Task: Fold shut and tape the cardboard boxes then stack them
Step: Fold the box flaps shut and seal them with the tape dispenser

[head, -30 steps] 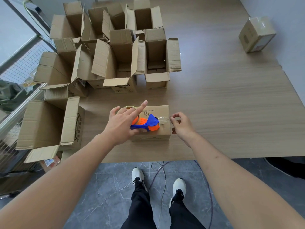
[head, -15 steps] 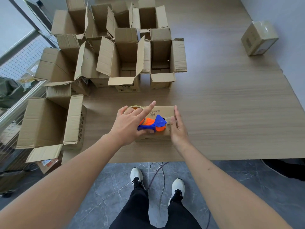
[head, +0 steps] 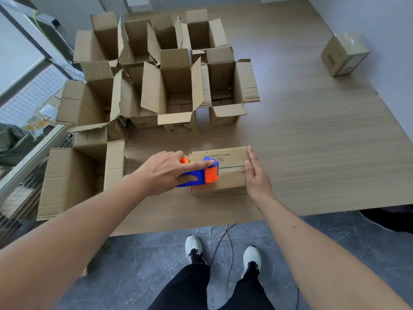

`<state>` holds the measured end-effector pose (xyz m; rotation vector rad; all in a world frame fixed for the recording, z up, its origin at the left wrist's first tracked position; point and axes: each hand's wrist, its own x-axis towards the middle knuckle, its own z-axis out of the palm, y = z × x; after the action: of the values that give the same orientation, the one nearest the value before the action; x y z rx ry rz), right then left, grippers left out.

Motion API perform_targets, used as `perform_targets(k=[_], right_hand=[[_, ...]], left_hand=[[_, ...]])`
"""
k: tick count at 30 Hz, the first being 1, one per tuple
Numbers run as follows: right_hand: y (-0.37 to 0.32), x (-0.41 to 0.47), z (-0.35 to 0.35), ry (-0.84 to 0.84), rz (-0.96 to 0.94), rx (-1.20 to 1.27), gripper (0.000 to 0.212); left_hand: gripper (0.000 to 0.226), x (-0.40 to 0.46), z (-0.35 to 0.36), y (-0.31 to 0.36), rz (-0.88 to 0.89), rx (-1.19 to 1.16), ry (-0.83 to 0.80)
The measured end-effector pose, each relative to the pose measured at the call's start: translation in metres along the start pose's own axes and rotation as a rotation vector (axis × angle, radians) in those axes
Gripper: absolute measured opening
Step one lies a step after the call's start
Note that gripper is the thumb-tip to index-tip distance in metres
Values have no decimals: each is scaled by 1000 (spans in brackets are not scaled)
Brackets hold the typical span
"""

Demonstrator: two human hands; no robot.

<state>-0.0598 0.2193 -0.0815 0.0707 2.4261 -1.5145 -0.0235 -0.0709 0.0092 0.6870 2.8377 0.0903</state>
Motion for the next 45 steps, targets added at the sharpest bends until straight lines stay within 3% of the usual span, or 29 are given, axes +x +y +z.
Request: perform_targets(k=[8,11,13,16,24,37,45], right_hand=[[-2,-2,-4,2,-66,-231,47],[-16,-8,7,212,-102,-606,51],[-30,-14,22,258,-207,-736,61],[-35,-11,37,116,-218,-705,53],[-14,6,15,-44,-252,-880,67],[-15,8,12,-132,-263,-965,61],[-24,6,14,-177,-226,-1029,65]], left_hand=[[53,-20,9,-26,-167,-387,-166],[50,-17,11,-25,-213,-525,-175],[49,-14,11,-22,-231,-574,-180],[47,-10,11,-14,-243,-672,-208],[44,-13,19,-6,-266,-955,-267],[46,-68,40,-28,-337,-957,-397],[40,-62,55,-13,-440,-828,-372]])
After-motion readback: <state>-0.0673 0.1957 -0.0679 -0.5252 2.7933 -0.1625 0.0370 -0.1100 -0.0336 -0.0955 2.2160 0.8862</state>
